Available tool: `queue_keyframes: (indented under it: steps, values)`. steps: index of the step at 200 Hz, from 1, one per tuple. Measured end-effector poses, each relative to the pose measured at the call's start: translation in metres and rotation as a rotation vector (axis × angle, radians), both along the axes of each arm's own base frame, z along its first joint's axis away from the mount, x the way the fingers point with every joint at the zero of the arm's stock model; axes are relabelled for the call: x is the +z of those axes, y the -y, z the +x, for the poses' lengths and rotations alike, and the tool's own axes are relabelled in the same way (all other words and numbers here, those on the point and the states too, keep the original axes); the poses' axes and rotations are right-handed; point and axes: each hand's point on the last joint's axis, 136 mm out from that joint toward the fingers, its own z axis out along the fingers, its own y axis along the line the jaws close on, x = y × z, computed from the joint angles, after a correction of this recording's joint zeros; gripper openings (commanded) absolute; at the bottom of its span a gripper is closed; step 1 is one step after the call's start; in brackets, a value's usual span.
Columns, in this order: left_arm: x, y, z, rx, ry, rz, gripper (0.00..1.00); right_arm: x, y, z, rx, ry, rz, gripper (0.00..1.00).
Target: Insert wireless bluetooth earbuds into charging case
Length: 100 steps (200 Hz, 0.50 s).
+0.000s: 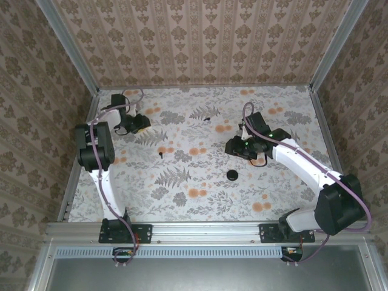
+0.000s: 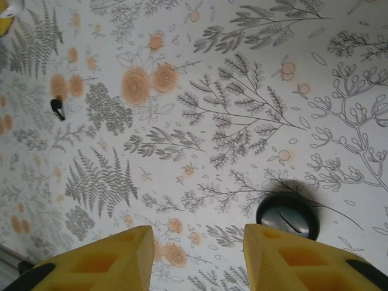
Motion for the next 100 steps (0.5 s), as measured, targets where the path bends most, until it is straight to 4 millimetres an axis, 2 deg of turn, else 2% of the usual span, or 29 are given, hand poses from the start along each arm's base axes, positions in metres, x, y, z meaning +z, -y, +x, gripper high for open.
queue_keyframes:
  steps: [29, 68, 82, 100]
  values:
    - [0.017, -0.015, -0.004, 0.005, 0.024, 0.082, 0.52, -0.006, -0.005, -0.013, 0.047, -0.013, -0.051, 0.49]
    - [0.074, -0.03, -0.007, 0.014, 0.147, 0.169, 0.52, -0.02, -0.005, -0.03, 0.075, -0.05, -0.118, 0.52]
    - [0.09, -0.028, -0.016, 0.007, 0.19, 0.184, 0.52, -0.031, 0.003, -0.038, 0.067, -0.08, -0.154, 0.54]
    - [0.097, -0.014, -0.031, -0.031, 0.215, 0.21, 0.52, -0.043, 0.011, -0.048, 0.061, -0.117, -0.198, 0.56]
